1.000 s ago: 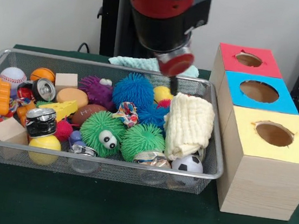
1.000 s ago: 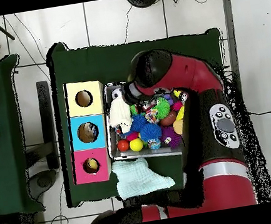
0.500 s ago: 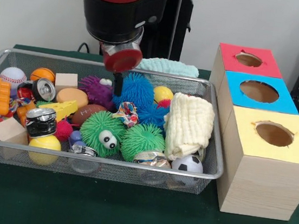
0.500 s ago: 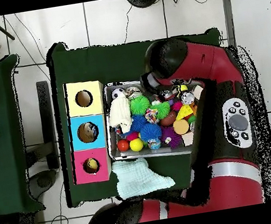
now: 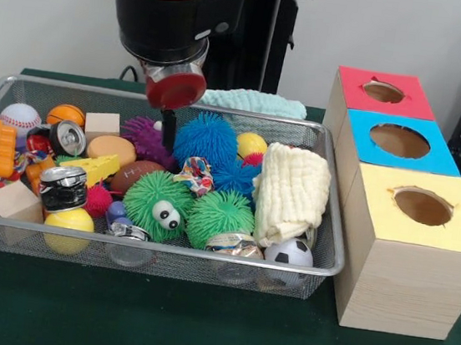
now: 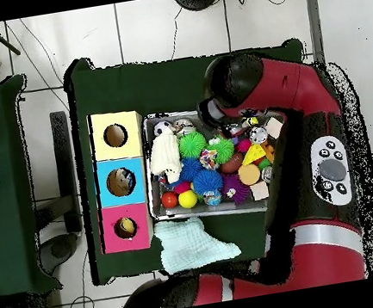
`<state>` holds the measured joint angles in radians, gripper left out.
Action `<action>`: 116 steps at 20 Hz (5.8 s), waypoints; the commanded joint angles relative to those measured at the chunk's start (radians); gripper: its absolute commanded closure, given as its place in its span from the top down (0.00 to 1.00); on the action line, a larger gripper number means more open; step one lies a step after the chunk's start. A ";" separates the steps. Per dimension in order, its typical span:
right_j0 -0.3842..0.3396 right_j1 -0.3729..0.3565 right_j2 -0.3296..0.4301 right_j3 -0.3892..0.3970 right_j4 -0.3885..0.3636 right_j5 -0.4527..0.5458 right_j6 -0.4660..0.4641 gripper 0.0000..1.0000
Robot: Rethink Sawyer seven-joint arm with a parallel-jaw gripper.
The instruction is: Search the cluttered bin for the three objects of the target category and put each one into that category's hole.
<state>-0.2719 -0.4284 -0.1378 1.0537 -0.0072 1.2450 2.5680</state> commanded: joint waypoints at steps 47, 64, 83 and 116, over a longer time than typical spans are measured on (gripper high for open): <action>0.063 -0.048 0.031 0.512 0.408 -0.472 0.251 1.00; 0.125 0.102 -0.141 0.404 0.126 -0.493 0.028 1.00; 0.039 0.100 0.015 0.561 0.248 -0.745 0.111 1.00; -0.167 0.106 0.205 0.495 0.147 -0.470 -0.160 0.00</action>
<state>-0.3964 -0.3885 -0.0320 1.5685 0.2274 0.7949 2.5686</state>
